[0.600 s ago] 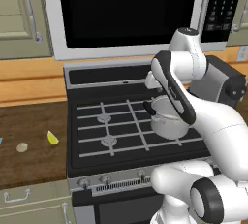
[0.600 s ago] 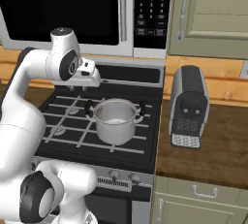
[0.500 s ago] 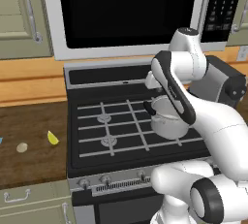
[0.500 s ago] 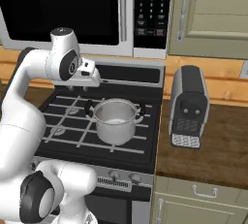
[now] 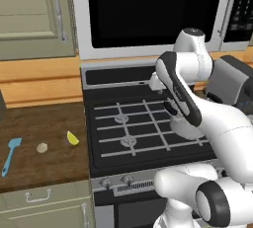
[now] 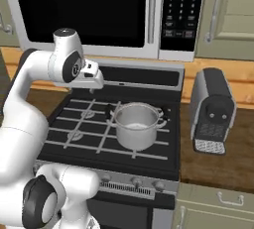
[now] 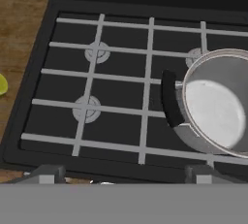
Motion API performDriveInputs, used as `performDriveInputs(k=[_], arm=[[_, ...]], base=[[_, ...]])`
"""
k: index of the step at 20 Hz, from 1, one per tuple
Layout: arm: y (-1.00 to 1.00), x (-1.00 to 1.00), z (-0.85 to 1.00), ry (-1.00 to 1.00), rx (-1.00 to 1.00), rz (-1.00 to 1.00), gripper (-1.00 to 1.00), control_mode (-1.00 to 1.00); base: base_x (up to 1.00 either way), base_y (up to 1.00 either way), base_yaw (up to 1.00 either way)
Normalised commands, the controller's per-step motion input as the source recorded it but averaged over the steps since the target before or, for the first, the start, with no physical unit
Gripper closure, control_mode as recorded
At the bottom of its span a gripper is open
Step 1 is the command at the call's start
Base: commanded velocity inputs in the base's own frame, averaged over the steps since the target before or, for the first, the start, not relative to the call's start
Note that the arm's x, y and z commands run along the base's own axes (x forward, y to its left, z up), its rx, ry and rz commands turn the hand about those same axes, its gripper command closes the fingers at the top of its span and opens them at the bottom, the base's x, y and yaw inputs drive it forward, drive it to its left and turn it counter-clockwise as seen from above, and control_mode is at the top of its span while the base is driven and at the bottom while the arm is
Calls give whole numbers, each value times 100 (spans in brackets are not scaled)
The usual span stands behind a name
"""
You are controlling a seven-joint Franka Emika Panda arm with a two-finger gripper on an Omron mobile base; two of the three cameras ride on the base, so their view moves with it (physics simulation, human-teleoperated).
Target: Put the lemon wedge and garlic in the pot. Retrieve the spatula and lightly stir the vegetables in the pot.
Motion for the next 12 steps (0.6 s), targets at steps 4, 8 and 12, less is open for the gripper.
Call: performDriveInputs(k=[4, 8, 12], arm=[[0, 0, 0, 0, 0, 0, -100, 100], [0, 0, 0, 0, 0, 0, -100, 100], [0, 0, 0, 0, 0, 0, -100, 100]], base=[[0, 71, 0], [8, 52, -2], [32, 29, -3]])
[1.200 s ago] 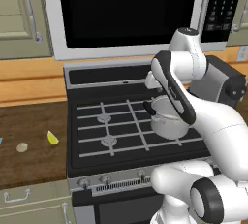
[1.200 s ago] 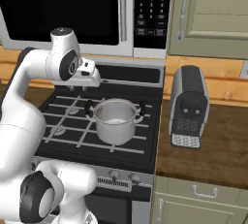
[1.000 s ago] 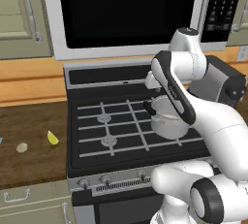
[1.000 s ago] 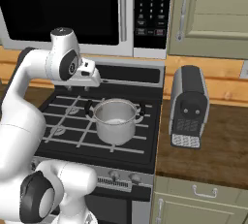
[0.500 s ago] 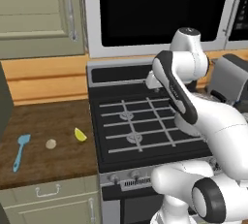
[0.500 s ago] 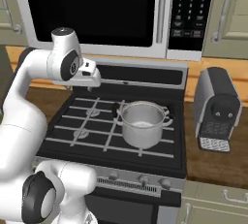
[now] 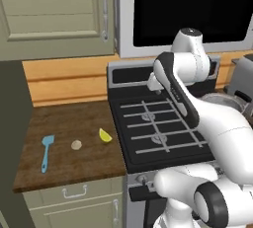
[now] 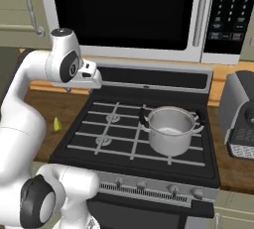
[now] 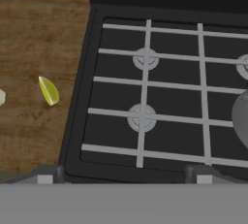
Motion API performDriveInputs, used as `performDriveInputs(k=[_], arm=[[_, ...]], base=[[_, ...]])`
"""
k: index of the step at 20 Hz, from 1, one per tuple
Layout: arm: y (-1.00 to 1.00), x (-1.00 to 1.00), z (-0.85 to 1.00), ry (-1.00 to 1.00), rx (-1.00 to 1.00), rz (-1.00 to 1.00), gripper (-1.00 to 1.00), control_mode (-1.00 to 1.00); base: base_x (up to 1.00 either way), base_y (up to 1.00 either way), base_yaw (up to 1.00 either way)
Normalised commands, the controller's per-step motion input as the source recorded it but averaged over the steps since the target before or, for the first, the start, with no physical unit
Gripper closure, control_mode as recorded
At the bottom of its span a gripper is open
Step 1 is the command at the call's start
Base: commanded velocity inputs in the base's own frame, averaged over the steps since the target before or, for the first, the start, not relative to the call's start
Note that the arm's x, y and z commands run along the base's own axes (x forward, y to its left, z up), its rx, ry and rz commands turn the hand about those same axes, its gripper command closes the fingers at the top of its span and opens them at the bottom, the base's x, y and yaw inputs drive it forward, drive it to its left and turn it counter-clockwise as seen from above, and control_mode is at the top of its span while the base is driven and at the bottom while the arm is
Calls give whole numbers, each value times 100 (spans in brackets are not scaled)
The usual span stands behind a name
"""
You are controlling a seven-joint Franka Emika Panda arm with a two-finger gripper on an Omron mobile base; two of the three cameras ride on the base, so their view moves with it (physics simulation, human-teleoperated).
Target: Put the lemon wedge and garlic in the pot. Retrieve the spatula and lightly stir the vegetables in the pot.
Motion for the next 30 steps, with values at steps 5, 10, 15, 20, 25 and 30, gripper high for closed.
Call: performDriveInputs(k=[5, 10, 15, 20, 25, 30], arm=[[0, 0, 0, 0, 0, 0, -100, 100], [57, -1, 0, 0, 0, 0, -100, -100], [99, -14, -18, 1, 0, 4, -100, -100], [99, 0, -61, 10, -3, 3, -100, -100], [76, 0, -80, 5, -8, 6, -100, -100], [44, 1, -67, 0, -14, 6, -100, -100]], base=[[62, 26, -5], [0, 0, 0], [0, 0, 0], [0, 0, 0], [0, 0, 0], [0, 0, 0]])
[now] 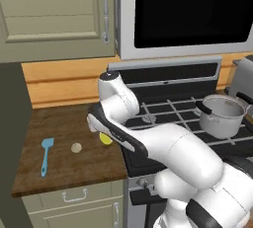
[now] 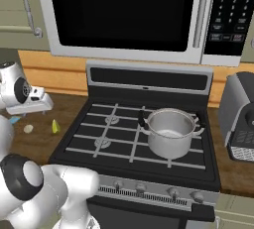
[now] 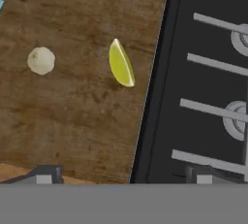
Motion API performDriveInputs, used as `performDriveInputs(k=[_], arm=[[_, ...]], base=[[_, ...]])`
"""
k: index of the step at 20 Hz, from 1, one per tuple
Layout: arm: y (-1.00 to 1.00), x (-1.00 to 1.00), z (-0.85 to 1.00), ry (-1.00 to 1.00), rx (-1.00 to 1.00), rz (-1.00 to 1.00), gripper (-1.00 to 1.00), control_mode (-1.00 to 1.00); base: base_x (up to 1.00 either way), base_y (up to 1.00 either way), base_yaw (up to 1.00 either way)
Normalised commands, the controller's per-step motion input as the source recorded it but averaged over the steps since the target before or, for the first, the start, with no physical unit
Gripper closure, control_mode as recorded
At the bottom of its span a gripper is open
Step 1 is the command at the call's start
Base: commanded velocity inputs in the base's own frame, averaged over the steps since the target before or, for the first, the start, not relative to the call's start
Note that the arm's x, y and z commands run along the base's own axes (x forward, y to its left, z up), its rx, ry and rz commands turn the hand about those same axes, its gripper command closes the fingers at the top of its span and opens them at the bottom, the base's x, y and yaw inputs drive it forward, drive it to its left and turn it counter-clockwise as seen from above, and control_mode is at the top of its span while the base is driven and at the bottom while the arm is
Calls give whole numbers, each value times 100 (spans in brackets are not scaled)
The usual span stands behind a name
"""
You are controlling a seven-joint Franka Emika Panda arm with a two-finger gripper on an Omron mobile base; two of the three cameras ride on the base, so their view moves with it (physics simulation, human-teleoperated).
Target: Put the lemon wedge and garlic in the pot. Retrieve the spatula and lightly stir the vegetables in the pot.
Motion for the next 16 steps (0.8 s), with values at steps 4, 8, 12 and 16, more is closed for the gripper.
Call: performDriveInputs(k=[4, 8, 12, 16], arm=[[12, 25, -62, 1, -16, 9, -100, -100], [6, 49, -48, 6, -12, 3, -100, -100], [0, 56, -41, 9, -7, 2, -100, -100], [5, 64, -39, 10, -2, 1, -100, -100]], base=[[0, 0, 0], [0, 0, 0], [0, 0, 0], [0, 0, 0]])
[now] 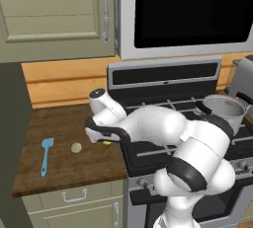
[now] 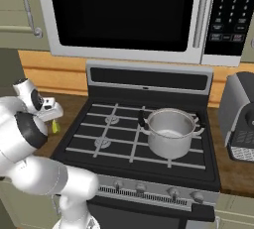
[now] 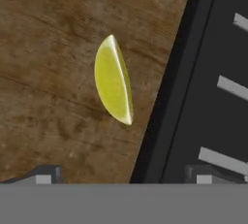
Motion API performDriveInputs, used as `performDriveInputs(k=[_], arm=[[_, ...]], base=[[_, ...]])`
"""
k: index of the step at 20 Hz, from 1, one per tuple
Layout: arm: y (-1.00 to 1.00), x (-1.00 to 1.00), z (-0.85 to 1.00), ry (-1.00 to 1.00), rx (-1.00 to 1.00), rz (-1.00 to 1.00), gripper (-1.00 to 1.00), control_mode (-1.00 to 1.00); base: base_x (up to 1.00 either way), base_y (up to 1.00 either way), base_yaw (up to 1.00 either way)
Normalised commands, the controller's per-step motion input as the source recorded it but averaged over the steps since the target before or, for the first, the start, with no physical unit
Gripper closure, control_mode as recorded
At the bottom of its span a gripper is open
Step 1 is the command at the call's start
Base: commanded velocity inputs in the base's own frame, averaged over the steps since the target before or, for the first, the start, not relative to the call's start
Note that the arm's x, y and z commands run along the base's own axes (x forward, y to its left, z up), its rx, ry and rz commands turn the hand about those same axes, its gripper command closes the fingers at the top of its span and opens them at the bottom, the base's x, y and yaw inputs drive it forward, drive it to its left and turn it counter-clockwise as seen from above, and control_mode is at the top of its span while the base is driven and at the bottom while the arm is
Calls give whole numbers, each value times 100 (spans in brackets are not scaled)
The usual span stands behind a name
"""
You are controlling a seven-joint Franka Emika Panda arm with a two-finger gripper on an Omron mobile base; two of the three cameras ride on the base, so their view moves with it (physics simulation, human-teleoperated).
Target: Put the lemon wedge and garlic in the pot. Retrieve the spatula and lightly stir the vegetables in the pot.
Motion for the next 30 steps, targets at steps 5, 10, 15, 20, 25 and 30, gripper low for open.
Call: performDriveInputs(k=[5, 10, 15, 20, 25, 30], arm=[[14, 64, -33, 9, 0, 2, -100, -100], [15, 37, -33, 2, -1, 2, -100, -100], [4, 21, -45, 0, -3, 0, -100, -100], [0, 1, -44, 0, -4, 0, -100, -100], [0, 0, -34, 0, -1, 0, -100, -100], [0, -8, -30, 5, 0, -1, 100, -100]], base=[[0, 0, 0], [0, 0, 0], [0, 0, 0], [0, 0, 0], [0, 0, 0], [0, 0, 0]])
